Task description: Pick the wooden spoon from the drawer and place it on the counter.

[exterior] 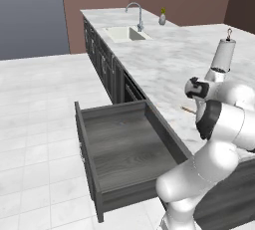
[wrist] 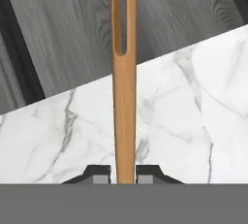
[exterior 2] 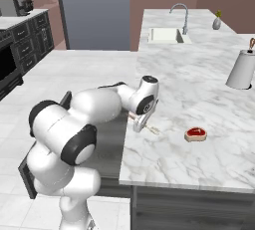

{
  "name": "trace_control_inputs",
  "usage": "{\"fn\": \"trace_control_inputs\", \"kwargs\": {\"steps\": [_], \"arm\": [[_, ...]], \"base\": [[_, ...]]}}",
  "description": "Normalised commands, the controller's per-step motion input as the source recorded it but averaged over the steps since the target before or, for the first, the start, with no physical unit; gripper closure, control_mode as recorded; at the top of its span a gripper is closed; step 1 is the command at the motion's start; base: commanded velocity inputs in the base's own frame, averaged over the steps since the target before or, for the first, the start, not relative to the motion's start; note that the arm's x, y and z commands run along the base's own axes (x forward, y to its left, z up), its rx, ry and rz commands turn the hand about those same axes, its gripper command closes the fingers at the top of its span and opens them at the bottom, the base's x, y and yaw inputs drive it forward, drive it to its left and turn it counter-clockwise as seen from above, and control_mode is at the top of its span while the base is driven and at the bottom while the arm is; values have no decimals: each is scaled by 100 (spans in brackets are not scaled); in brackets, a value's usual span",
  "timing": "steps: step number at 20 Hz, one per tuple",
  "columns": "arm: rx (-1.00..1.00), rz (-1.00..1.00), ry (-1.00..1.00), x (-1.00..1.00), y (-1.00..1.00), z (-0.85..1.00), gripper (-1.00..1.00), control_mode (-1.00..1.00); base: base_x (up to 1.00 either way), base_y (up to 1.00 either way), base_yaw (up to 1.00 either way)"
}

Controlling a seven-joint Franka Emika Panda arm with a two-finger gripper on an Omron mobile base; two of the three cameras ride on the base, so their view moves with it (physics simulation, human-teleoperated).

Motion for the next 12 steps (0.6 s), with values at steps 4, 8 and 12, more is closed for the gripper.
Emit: {"fn": "trace_control_inputs", "kwargs": {"steps": [4, 8, 12], "arm": [[-1, 0, -1, -11, -23, -100, 100, -100], [-6, 0, -11, -8, -11, -95, 100, -100], [-9, -1, -18, 0, -1, -52, -100, -100]], "base": [[0, 0, 0], [0, 0, 0], [0, 0, 0]]}}
